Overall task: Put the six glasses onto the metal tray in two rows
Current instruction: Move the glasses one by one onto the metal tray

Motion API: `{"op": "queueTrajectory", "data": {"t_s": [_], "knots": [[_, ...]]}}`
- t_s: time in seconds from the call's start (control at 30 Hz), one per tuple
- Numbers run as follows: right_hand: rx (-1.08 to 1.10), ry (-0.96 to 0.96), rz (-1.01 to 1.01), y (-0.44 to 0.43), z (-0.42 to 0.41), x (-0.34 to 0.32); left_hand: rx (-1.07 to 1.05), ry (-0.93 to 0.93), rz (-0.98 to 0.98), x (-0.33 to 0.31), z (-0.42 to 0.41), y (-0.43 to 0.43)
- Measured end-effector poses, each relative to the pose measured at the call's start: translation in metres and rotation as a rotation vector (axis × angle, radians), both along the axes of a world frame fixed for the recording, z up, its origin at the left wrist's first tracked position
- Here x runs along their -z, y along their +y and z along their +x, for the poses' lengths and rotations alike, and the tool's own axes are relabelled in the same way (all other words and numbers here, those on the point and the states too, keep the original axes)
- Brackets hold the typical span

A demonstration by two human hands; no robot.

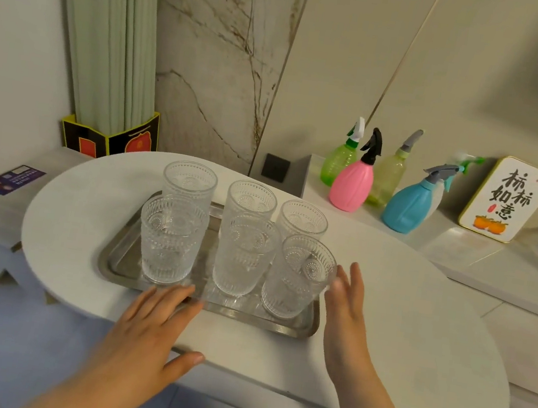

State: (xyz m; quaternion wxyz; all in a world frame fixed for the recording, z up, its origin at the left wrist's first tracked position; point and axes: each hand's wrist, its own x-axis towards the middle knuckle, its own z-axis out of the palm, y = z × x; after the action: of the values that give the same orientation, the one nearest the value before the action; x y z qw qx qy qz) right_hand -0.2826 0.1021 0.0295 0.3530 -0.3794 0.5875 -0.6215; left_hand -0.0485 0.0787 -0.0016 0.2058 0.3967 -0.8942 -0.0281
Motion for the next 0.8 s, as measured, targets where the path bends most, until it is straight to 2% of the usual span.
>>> {"op": "queueTrajectory", "data": {"t_s": [0.07, 0.13, 0.3, 0.53, 0.8], "knots": [[0.023, -0.145, -0.045, -0.002, -0.004, -0.004, -0.022, 0.003, 0.005, -0.001, 0.007, 0.0], [-0.043, -0.195, -0.048, -0.006, -0.002, -0.004, -0.053, 0.003, -0.001, -0.002, 0.014, 0.0], [-0.065, -0.07, -0.034, -0.01, 0.005, 0.002, -0.096, -0.006, -0.004, -0.004, 0.023, 0.001], [-0.099, 0.014, -0.051, -0.011, 0.003, 0.001, -0.156, -0.024, 0.019, -0.002, 0.021, 0.002], [-0.196, 0.057, -0.021, -0.013, 0.016, -0.007, -0.198, -0.129, 0.115, -0.007, 0.023, 0.001]]}}
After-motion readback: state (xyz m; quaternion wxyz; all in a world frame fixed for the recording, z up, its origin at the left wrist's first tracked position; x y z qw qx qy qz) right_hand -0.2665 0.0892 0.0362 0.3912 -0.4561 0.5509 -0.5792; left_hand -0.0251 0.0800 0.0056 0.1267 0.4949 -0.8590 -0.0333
